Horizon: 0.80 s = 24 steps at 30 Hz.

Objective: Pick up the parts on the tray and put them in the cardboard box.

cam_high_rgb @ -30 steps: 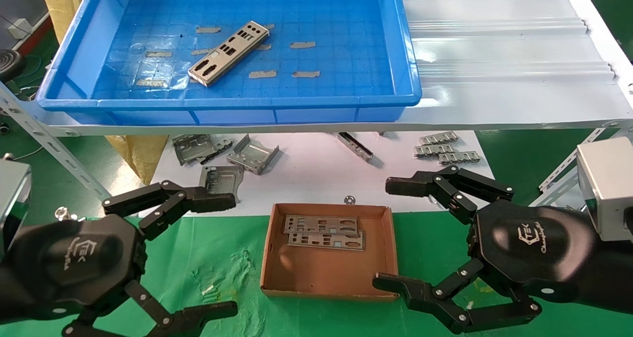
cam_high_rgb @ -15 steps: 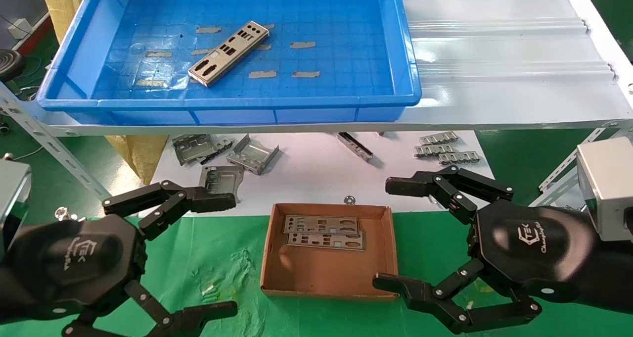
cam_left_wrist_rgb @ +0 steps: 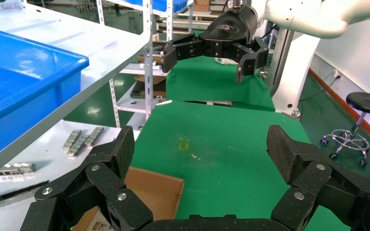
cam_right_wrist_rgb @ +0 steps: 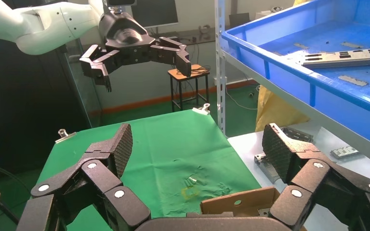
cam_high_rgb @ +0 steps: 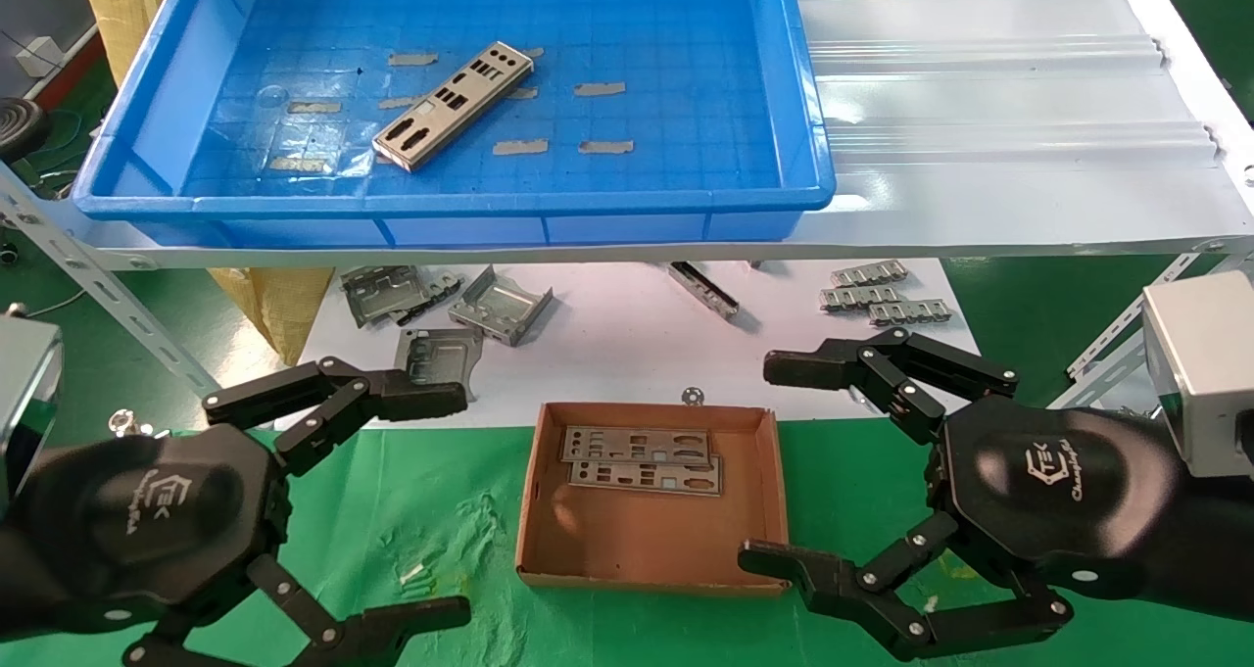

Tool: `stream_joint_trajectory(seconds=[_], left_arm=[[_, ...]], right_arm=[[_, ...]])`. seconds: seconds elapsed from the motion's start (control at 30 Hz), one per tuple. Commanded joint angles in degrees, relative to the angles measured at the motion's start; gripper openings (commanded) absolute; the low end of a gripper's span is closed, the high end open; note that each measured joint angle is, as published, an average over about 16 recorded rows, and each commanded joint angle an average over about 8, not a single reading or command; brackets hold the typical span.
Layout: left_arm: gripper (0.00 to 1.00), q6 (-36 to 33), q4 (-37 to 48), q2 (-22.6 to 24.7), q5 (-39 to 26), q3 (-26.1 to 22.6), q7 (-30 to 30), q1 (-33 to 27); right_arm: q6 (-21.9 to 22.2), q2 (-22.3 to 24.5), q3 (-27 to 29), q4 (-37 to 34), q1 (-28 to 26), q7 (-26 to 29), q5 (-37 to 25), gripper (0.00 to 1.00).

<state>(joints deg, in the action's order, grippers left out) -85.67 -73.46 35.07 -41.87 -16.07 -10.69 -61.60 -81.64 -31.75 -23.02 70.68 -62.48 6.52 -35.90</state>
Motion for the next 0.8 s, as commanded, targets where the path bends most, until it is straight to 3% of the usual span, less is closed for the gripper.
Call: stream_joint_trajectory(seconds=[0.03, 0.8], left_arm=[[1.0, 0.0, 0.0, 0.0, 0.0, 0.0, 0.0, 0.0], [1.0, 0.0, 0.0, 0.0, 0.0, 0.0, 0.0, 0.0]], right_arm=[[0.0, 0.0, 0.0, 0.0, 0.0, 0.0, 0.0, 1.0], [0.0, 0.0, 0.0, 0.0, 0.0, 0.0, 0.0, 1.0]])
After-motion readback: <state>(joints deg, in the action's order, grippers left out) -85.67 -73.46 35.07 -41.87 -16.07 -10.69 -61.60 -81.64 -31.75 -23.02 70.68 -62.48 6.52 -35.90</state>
